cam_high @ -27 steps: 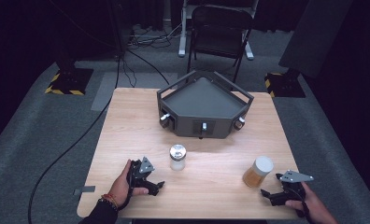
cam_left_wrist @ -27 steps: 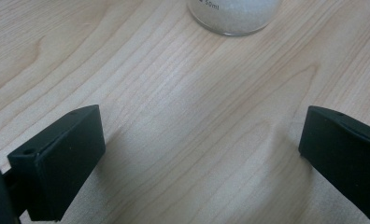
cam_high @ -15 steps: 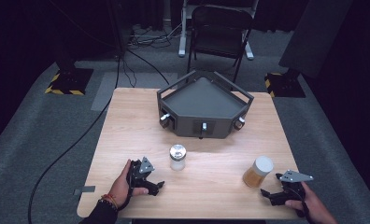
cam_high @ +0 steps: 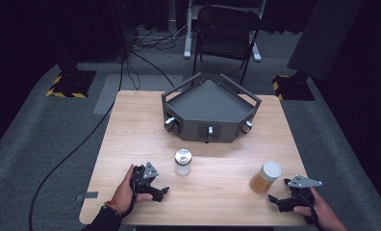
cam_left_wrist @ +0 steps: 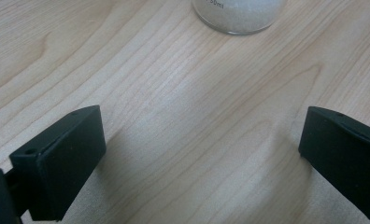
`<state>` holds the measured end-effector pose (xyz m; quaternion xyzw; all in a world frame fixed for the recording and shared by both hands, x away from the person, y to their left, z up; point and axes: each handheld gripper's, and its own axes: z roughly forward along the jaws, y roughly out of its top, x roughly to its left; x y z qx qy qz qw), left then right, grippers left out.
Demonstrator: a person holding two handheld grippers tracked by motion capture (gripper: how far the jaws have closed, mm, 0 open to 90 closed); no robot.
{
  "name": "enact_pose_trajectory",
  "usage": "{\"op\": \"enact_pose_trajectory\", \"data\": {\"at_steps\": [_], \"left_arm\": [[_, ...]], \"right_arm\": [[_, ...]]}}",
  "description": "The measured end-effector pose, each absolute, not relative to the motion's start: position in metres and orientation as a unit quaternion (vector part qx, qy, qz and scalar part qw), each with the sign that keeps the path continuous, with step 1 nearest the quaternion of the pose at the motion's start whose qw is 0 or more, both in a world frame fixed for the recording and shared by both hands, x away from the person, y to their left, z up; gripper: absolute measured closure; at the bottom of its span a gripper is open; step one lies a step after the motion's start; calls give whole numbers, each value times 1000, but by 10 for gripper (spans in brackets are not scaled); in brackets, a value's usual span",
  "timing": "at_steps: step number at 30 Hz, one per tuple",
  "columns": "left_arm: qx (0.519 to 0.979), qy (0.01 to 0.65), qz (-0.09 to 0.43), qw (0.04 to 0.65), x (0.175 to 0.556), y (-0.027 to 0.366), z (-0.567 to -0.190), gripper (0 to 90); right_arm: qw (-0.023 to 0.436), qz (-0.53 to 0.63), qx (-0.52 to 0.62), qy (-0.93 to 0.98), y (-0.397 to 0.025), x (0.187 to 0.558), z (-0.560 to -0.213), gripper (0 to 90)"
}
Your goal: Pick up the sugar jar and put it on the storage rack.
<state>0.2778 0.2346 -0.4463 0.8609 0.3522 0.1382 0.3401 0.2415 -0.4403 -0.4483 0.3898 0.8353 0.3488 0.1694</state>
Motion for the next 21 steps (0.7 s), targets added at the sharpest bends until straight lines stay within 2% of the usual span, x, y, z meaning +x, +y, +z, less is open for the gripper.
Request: {"op": "enact_pose_trajectory", "data": {"at_steps": [21], "left_arm": [[834,359,166,384,267,220,-438,10]], "right_arm": [[169,349,390,835,-440,242,-448,0]]}}
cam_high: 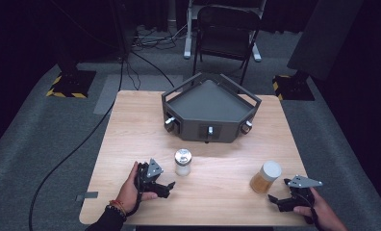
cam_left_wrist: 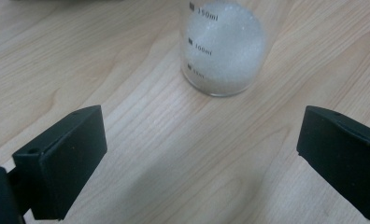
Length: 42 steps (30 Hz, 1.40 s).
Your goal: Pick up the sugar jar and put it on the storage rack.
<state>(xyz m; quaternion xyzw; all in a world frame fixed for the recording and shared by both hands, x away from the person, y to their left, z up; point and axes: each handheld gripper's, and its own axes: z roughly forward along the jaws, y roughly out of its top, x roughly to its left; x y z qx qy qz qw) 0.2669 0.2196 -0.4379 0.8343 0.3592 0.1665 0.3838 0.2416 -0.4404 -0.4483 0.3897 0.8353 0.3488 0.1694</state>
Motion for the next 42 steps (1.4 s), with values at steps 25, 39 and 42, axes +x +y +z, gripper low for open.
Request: {"op": "enact_pose_trajectory", "data": {"at_steps": [25,39,42], "left_arm": [[818,369,184,400,274,196,-435,8],[816,363,182,410,285,185,-437,8],[817,361,180,412,288,182,-437,8]], "right_arm": [[169,348,390,835,-440,242,-448,0],[169,349,389,836,-440,242,-448,0],[169,349,389,836,-440,242,-448,0]]}}
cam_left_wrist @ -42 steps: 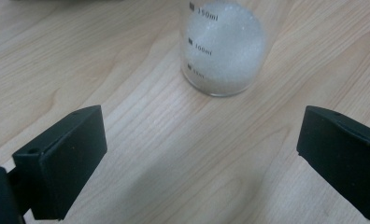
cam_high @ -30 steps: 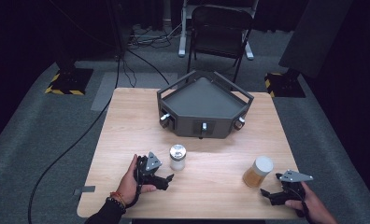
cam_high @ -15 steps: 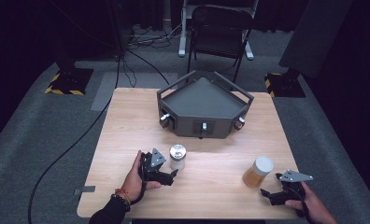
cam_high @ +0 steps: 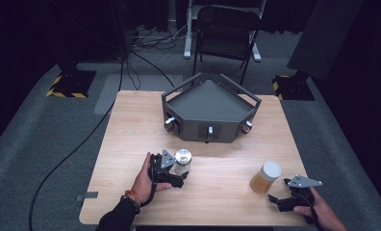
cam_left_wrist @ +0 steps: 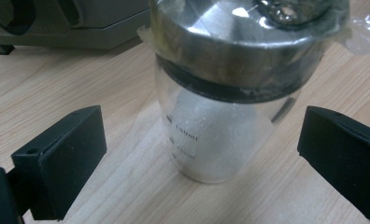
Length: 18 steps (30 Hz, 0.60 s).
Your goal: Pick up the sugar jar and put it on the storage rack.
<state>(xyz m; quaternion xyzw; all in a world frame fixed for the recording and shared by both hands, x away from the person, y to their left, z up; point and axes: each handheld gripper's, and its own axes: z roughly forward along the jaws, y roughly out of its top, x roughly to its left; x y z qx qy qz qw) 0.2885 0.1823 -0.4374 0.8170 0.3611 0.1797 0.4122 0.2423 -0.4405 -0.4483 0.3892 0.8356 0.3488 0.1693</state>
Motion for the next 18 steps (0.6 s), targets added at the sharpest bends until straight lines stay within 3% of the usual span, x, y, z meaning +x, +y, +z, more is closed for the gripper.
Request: {"op": "enact_pose_trajectory", "data": {"at_steps": [18], "left_arm": [[813,370,163,420,307,171,-440,10]], "right_arm": [[169,349,389,835,-441,242,-448,0]]}}
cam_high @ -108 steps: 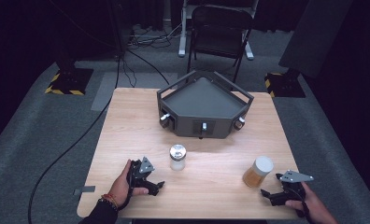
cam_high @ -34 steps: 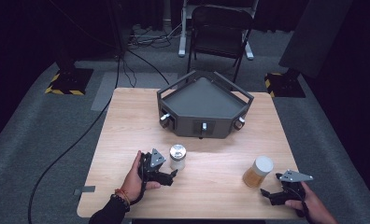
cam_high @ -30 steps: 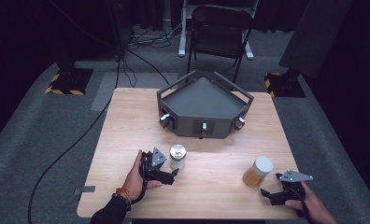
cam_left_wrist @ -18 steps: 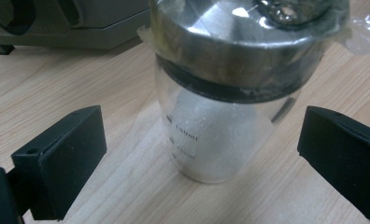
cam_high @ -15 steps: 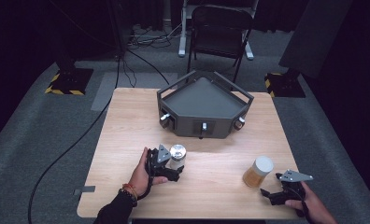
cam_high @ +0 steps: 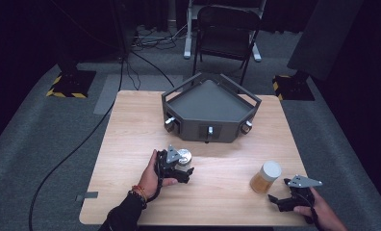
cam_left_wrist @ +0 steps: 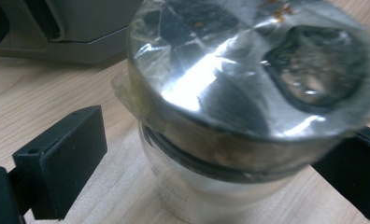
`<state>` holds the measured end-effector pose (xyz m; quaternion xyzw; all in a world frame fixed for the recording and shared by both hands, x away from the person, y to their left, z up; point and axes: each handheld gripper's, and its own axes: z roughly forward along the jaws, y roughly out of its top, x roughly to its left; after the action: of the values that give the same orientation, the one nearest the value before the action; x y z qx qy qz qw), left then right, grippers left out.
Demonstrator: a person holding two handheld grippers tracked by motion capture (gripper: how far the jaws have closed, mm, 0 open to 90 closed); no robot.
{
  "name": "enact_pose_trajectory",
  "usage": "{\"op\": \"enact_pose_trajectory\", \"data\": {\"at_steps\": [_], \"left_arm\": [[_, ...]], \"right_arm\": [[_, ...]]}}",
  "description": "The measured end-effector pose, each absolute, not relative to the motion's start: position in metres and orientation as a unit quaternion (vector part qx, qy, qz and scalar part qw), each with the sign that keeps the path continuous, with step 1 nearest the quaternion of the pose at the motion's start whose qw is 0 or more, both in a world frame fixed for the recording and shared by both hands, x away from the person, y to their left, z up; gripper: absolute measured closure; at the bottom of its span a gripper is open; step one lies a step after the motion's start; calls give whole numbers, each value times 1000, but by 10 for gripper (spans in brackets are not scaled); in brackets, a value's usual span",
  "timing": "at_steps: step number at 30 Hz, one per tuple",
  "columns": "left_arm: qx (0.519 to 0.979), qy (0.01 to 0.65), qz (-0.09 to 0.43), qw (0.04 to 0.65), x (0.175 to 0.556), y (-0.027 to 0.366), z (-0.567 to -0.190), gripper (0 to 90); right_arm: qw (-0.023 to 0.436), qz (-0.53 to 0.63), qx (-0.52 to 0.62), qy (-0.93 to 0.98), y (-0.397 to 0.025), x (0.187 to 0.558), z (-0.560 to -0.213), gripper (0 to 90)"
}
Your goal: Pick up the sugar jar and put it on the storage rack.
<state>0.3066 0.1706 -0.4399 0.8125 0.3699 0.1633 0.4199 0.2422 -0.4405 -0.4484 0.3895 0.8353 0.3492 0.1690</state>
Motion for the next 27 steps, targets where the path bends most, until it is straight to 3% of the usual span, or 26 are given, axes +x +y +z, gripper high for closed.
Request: {"op": "enact_pose_trajectory", "data": {"at_steps": [8,16,27], "left_arm": [[805,383,143,430,314,174,-444,79],[815,347,155,438,312,174,-443,291],[816,341,162,437,315,173,-442,301]], "right_arm": [[169,349,389,836,-441,242,-448,0],[169,349,389,835,-441,242,-448,0],[169,349,388,836,-441,243,-448,0]]}}
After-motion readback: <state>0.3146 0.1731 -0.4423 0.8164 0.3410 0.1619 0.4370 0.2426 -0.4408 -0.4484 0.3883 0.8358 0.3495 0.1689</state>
